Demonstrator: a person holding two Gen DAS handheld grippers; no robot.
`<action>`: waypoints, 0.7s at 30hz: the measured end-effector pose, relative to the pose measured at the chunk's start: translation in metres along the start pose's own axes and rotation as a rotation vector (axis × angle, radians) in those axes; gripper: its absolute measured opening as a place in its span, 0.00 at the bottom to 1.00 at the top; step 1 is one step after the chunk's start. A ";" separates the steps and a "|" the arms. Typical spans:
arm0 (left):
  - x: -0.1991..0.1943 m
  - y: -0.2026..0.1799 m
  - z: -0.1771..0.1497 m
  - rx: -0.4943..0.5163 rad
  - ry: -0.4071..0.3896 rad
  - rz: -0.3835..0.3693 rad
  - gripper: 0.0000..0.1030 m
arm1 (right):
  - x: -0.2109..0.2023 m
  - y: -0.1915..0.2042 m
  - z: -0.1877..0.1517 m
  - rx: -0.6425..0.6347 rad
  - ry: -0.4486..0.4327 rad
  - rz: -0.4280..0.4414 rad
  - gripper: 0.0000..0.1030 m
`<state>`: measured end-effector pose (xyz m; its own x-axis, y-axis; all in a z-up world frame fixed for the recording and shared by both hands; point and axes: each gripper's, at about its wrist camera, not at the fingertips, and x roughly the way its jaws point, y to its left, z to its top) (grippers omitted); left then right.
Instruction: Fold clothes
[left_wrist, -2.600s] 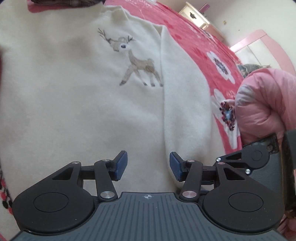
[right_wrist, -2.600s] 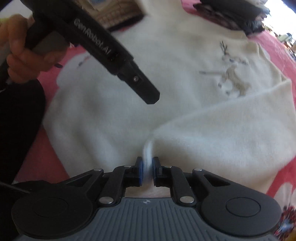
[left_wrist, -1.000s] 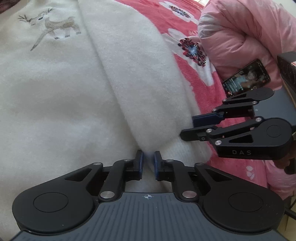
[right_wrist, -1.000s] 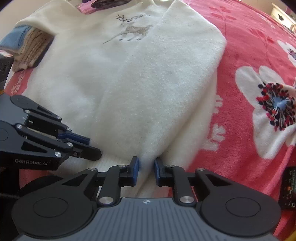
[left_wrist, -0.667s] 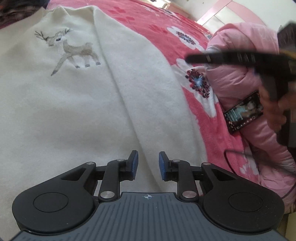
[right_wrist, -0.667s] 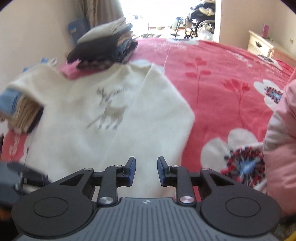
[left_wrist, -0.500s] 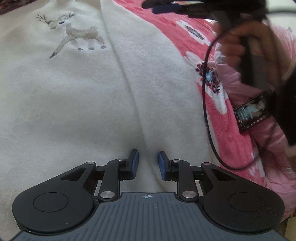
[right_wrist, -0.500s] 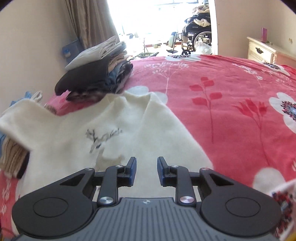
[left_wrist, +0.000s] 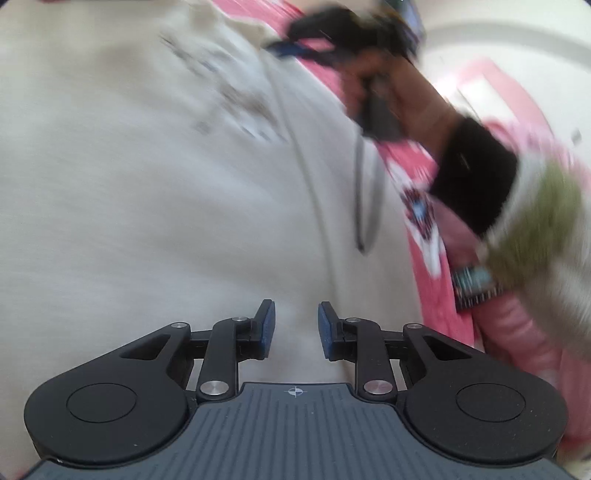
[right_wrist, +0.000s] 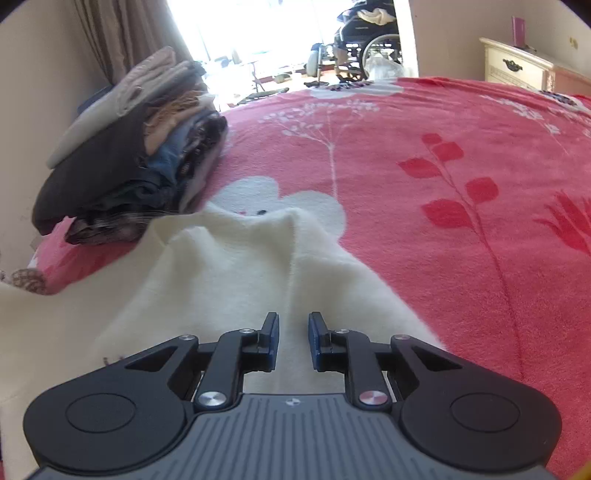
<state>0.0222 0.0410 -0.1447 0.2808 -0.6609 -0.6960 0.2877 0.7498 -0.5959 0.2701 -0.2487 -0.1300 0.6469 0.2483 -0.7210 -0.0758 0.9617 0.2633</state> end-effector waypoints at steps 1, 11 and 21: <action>-0.019 0.012 0.006 -0.036 -0.046 0.016 0.27 | -0.007 0.009 0.003 -0.019 -0.003 0.025 0.19; -0.231 0.108 0.067 -0.280 -0.644 0.350 0.56 | -0.067 0.218 0.049 -0.125 -0.013 0.667 0.25; -0.318 0.202 0.124 -0.405 -0.818 0.673 0.72 | -0.056 0.395 0.008 -0.400 -0.027 0.761 0.36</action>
